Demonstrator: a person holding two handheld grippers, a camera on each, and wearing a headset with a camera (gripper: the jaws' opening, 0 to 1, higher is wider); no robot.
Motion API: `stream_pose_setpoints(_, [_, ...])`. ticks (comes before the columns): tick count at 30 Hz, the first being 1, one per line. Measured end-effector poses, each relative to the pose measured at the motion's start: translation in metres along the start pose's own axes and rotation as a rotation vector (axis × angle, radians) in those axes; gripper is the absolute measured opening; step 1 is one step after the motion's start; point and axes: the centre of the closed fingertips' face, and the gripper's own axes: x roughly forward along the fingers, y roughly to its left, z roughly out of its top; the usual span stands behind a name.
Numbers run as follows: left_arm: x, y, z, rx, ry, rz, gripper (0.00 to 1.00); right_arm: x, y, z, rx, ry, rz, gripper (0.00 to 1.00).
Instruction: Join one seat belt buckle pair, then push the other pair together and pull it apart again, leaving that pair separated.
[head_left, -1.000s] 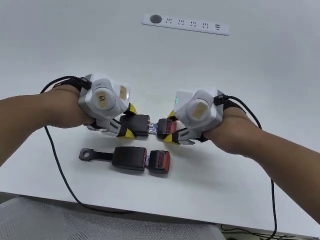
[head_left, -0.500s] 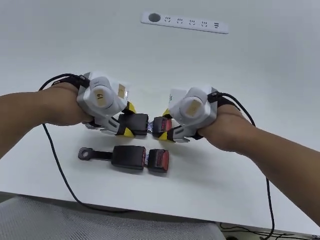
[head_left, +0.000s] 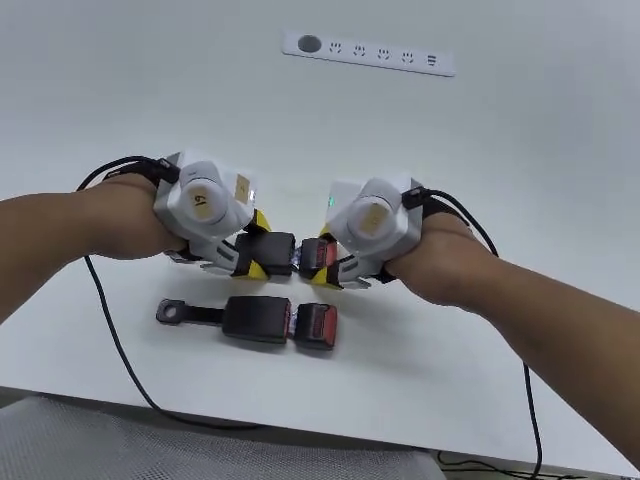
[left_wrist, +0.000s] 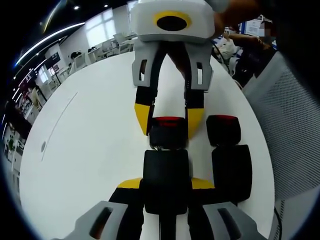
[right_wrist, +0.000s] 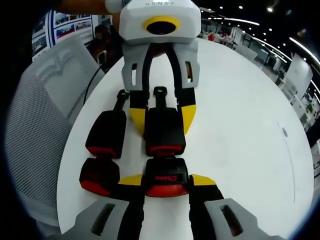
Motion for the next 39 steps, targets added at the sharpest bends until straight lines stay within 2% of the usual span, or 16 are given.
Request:
stream_pose_setpoints(12, [0.0, 0.002, -0.002, -0.012, -0.003, -0.002, 0.33, -0.002, 0.001, -0.001, -0.002, 0.008, -0.006, 0.3])
stream_pose_setpoints(20, [0.0, 0.001, -0.001, -0.011, -0.006, -0.003, 0.33, -0.007, -0.002, -0.012, 0.005, 0.014, -0.007, 0.3])
stream_pose_setpoints(25, [0.0, 0.001, -0.001, -0.017, -0.018, -0.009, 0.34, -0.01, -0.002, -0.013, 0.006, -0.013, 0.006, 0.31])
stream_pose_setpoints(30, [0.001, 0.002, 0.0, -0.014, -0.015, -0.011, 0.34, -0.014, 0.0, -0.015, -0.015, -0.004, 0.0, 0.31])
stream_pose_setpoints(34, [0.001, 0.003, -0.002, -0.015, -0.018, -0.01, 0.34, -0.02, 0.0, -0.022, -0.003, -0.002, -0.007, 0.31])
stream_pose_setpoints(36, [0.001, 0.003, -0.002, -0.014, -0.019, -0.011, 0.34, -0.02, -0.003, -0.031, 0.005, 0.002, -0.011, 0.31])
stream_pose_setpoints(39, [0.001, 0.003, -0.002, -0.013, -0.015, -0.011, 0.34, -0.032, -0.001, -0.04, 0.01, 0.012, -0.016, 0.31])
